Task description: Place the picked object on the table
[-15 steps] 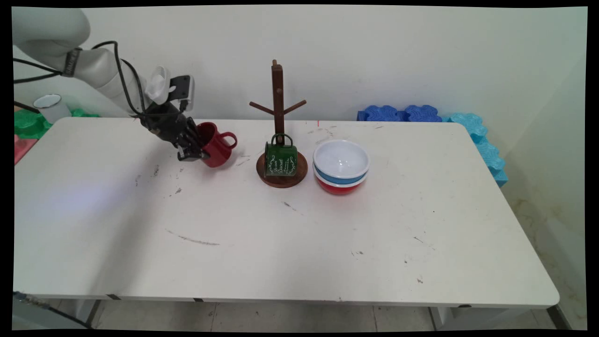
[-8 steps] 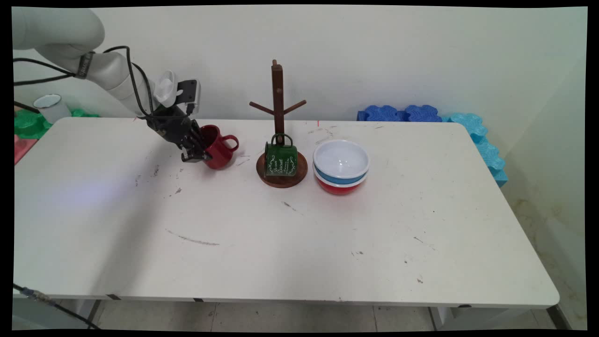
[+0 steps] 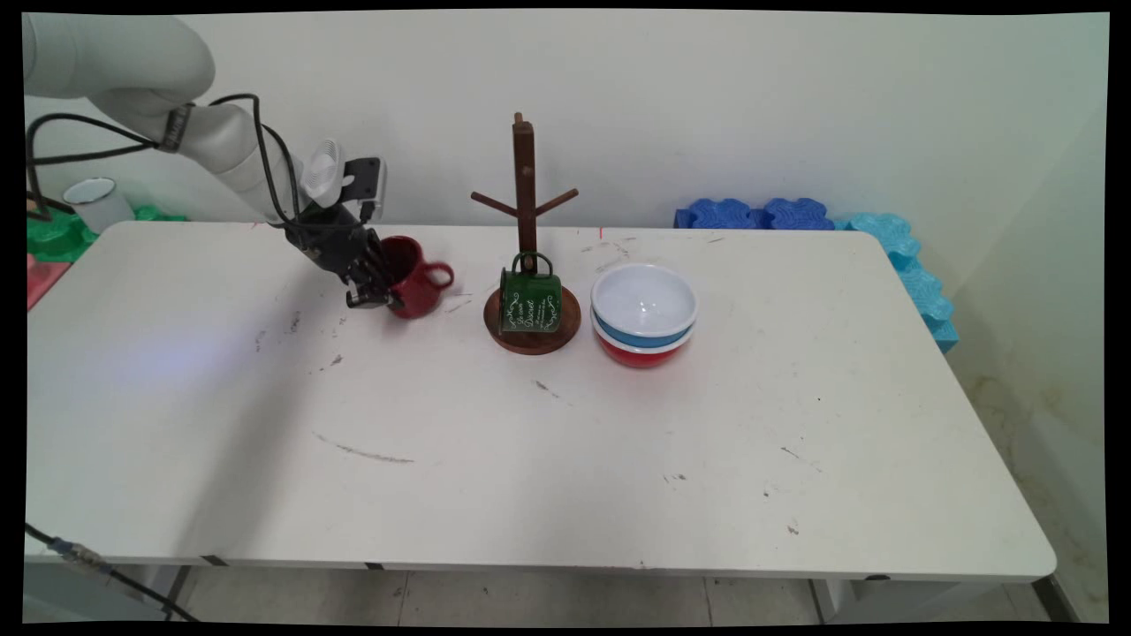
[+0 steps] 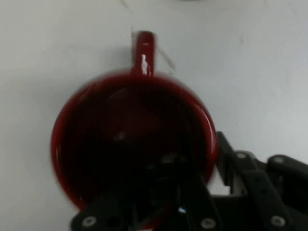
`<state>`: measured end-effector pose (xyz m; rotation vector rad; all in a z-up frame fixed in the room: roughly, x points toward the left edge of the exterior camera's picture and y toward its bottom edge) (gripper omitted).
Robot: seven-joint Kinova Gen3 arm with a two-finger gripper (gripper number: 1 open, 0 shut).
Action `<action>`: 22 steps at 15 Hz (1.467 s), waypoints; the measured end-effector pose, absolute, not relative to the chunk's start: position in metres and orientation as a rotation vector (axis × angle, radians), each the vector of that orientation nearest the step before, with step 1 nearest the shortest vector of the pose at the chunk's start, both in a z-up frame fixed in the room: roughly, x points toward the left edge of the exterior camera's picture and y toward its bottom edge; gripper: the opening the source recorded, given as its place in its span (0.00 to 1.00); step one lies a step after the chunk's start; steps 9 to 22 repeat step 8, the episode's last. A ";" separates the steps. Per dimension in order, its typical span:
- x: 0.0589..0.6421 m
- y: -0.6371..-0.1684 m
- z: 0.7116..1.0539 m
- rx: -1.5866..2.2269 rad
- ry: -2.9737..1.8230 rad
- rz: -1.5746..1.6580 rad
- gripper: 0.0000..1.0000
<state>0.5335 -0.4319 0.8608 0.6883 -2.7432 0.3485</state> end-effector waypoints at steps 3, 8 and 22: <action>0.533 -0.434 0.859 0.683 -2.744 0.351 1.00; 0.532 -0.439 0.858 0.670 -2.740 0.365 1.00; 0.532 -0.439 0.858 0.670 -2.740 0.365 1.00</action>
